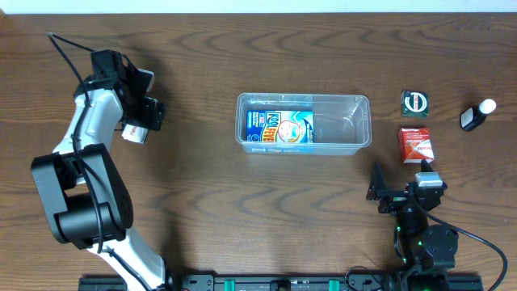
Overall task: Pack container
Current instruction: 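Move left gripper to the white Panadol Optizorb box and grasp it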
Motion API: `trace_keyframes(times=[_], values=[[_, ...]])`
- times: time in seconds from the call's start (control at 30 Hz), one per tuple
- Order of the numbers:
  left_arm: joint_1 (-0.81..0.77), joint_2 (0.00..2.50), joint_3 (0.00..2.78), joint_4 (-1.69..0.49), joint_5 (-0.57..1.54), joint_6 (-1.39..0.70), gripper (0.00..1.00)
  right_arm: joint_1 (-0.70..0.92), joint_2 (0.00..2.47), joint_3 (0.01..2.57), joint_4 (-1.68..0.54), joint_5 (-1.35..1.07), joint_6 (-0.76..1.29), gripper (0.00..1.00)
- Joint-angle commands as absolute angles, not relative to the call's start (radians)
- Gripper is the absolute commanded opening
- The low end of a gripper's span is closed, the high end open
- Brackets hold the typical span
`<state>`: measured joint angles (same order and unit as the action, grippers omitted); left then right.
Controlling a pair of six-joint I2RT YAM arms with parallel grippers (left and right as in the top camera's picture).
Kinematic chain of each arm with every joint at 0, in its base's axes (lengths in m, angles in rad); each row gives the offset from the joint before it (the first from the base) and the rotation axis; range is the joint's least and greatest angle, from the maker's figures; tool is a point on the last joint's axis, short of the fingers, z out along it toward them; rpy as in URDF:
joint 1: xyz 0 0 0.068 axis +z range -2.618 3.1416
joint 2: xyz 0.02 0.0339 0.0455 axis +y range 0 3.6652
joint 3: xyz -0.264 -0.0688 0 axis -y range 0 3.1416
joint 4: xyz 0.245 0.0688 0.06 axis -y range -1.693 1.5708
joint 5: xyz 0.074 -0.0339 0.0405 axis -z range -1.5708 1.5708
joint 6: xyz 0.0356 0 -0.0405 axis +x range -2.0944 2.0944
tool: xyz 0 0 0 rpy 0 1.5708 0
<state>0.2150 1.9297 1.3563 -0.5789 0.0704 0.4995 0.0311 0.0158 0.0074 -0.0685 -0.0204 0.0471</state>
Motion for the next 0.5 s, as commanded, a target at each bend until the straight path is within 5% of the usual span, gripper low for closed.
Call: trace_keyframes(times=[0.0,0.47], values=[[0.242,1.948,1.352,-0.562,0.056,0.531,0.98,0.023,0.013,0.006,-0.072,-0.027,0.036,0.99],[0.254,2.036,1.352,-0.517,0.123,0.531,0.98,0.023,0.013,0.006,-0.072,-0.027,0.036,0.99]])
